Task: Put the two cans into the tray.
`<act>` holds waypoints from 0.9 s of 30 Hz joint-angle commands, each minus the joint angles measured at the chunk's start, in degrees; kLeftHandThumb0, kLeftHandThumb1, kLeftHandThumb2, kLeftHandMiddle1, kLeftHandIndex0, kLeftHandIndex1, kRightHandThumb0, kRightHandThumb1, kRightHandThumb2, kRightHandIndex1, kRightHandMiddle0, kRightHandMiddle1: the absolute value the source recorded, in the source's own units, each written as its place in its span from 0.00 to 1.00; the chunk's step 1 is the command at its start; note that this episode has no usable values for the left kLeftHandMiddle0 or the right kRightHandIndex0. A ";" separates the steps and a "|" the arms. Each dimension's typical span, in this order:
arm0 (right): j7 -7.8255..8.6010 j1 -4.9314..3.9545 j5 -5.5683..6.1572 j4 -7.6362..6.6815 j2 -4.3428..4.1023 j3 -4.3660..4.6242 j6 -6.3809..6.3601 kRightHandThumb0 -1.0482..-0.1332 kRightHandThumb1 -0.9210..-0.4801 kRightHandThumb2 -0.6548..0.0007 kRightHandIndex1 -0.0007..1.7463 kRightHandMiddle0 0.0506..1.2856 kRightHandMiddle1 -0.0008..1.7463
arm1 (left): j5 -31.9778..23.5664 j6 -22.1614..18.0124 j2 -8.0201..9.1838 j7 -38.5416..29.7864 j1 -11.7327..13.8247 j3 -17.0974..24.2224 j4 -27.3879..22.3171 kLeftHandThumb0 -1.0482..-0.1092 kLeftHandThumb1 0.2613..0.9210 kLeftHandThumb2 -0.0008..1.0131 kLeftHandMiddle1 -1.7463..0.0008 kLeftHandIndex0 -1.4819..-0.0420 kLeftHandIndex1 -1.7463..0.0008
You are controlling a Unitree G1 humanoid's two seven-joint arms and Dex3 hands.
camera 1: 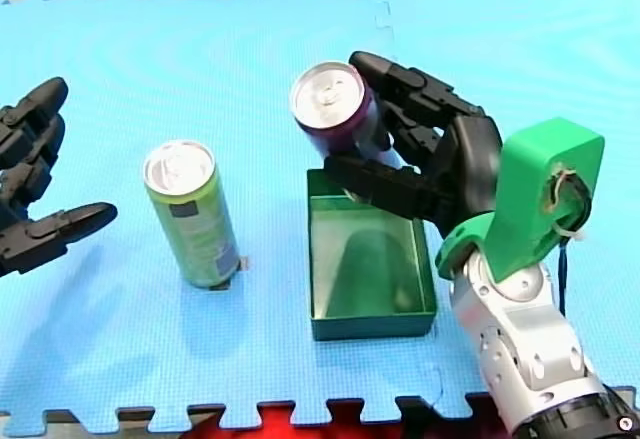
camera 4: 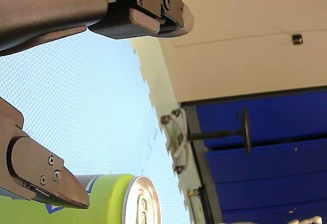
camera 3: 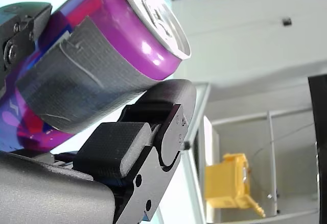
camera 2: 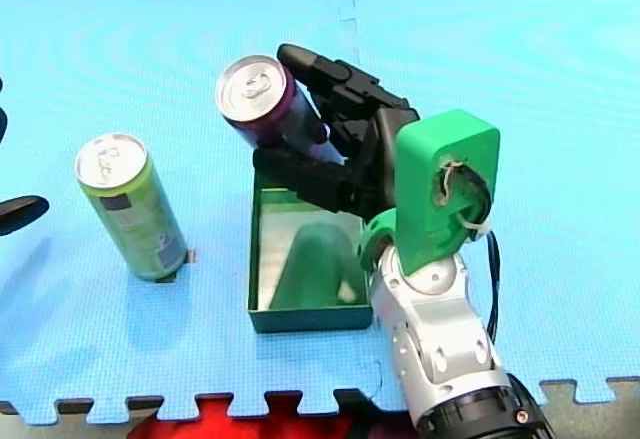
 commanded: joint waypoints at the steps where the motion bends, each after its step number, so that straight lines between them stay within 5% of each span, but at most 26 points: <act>1: 1.86 -0.89 8.10 -1.63 6.64 -4.01 3.74 0.73 0.34 1.00 0.00 0.97 0.00 | -0.64 -0.18 0.39 -0.34 -0.30 0.49 0.22 0.02 0.61 0.00 1.00 0.83 1.00; 2: 2.90 -1.15 11.94 -1.98 7.39 -5.59 6.19 0.73 0.34 1.00 0.00 0.97 0.00 | -0.67 -0.21 0.41 -0.42 -0.29 0.53 0.24 0.02 0.61 0.00 1.00 0.83 1.00; 3: 3.60 -1.31 14.46 -2.15 7.80 -6.53 7.71 0.73 0.34 1.00 0.00 0.97 0.00 | -0.71 -0.22 0.44 -0.50 -0.26 0.57 0.21 0.02 0.61 0.00 1.00 0.83 1.00; 5: 4.53 -1.60 16.60 -1.73 7.85 -7.22 8.71 0.73 0.33 1.00 0.00 0.96 0.00 | -0.74 -0.22 0.48 -0.58 -0.23 0.62 0.15 0.03 0.60 0.00 1.00 0.83 1.00; 9: 4.97 -1.70 17.24 -0.94 7.27 -7.02 9.02 0.75 0.33 1.00 0.00 0.95 0.00 | -0.83 -0.19 0.59 -0.84 -0.16 0.74 -0.02 0.04 0.60 0.00 1.00 0.83 1.00; 15: 5.42 -2.52 19.36 -0.16 6.48 -8.00 10.04 0.77 0.32 1.00 0.00 0.95 0.00 | -0.65 -0.16 0.73 -0.69 -0.04 0.81 -0.29 0.05 0.60 0.00 1.00 0.83 1.00; 21: 5.64 -3.48 19.82 1.13 5.71 -8.69 10.07 0.79 0.33 1.00 0.00 0.95 0.00 | 0.10 -0.71 1.07 0.10 0.20 0.64 -0.45 0.05 0.61 0.00 1.00 0.83 1.00; 27: 6.53 -4.73 19.90 4.02 4.97 -10.04 9.15 0.79 0.33 1.00 0.00 0.95 0.00 | 0.40 -0.75 1.10 0.73 0.54 0.46 -1.01 0.05 0.61 0.00 1.00 0.82 1.00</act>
